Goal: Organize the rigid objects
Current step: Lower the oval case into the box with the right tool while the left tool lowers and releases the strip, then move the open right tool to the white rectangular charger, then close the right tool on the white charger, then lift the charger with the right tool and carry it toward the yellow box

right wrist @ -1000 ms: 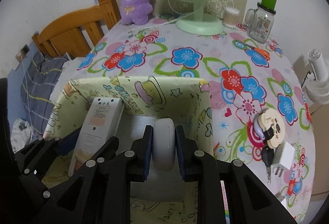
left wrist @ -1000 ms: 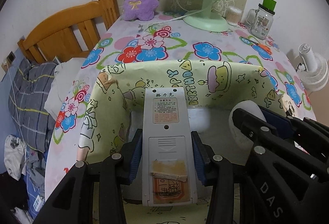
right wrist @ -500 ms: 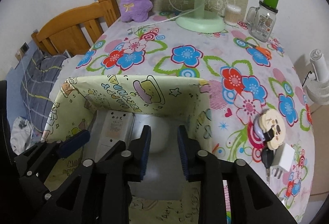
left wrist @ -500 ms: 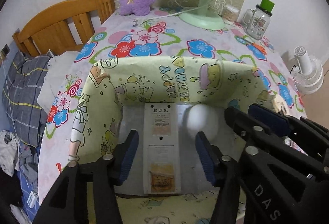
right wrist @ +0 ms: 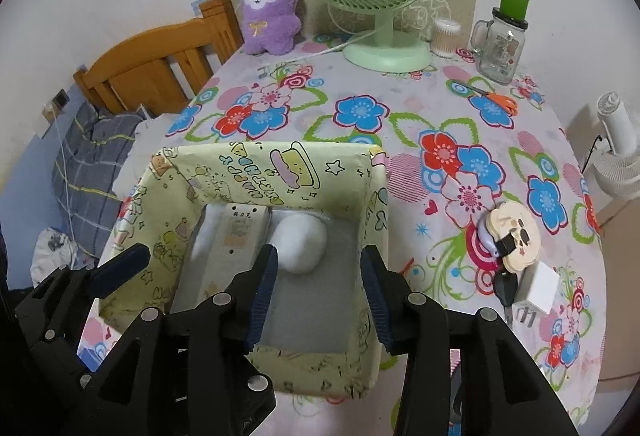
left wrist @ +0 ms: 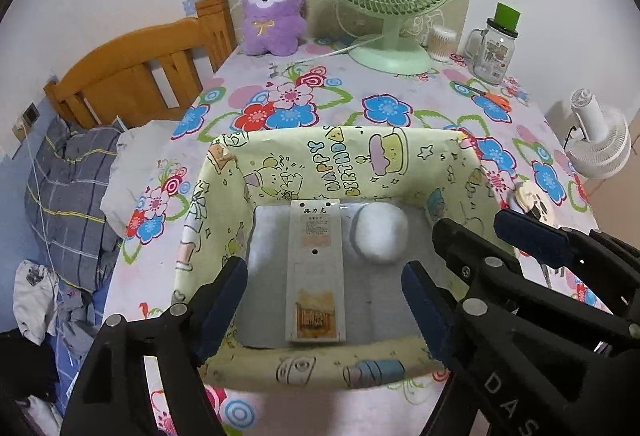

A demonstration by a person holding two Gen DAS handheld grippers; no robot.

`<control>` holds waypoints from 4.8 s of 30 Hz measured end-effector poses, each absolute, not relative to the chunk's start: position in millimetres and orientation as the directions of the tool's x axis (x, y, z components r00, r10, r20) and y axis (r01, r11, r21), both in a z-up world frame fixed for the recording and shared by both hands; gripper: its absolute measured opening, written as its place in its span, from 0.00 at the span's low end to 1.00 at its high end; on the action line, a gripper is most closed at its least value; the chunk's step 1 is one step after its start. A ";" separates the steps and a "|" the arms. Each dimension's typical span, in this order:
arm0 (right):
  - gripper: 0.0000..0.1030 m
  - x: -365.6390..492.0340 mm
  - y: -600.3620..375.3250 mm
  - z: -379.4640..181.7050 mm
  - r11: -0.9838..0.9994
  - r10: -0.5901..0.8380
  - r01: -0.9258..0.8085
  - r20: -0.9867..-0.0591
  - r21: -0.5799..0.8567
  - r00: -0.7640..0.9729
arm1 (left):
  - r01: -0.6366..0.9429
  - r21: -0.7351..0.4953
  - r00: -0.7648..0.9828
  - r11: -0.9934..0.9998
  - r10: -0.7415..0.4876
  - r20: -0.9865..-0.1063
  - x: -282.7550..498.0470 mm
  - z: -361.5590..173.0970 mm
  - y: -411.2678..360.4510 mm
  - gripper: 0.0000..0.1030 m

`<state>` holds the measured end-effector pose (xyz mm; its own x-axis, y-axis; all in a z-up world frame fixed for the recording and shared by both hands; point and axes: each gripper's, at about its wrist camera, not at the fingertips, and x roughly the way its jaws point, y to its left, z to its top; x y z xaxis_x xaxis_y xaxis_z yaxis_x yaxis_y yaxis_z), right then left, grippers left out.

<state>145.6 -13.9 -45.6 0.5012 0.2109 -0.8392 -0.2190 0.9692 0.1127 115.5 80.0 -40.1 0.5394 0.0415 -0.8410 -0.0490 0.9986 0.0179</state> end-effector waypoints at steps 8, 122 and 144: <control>0.75 127.2 -32.2 -27.2 0.981 0.166 -0.178 -0.811 0.077 0.561 | -0.026 0.031 0.583 0.999 0.040 -0.812 98.9 -22.5 61.2 0.82; 0.56 67.1 -229.6 -137.7 0.998 0.041 0.010 -0.828 0.057 0.559 | 0.243 0.003 0.534 0.970 -0.132 -0.835 60.1 -135.3 -130.3 0.90; 0.55 65.5 -228.4 -133.1 0.996 0.043 0.043 -0.835 0.079 0.548 | 0.270 -0.002 0.550 0.963 -0.156 -0.821 53.8 -124.9 -130.0 0.55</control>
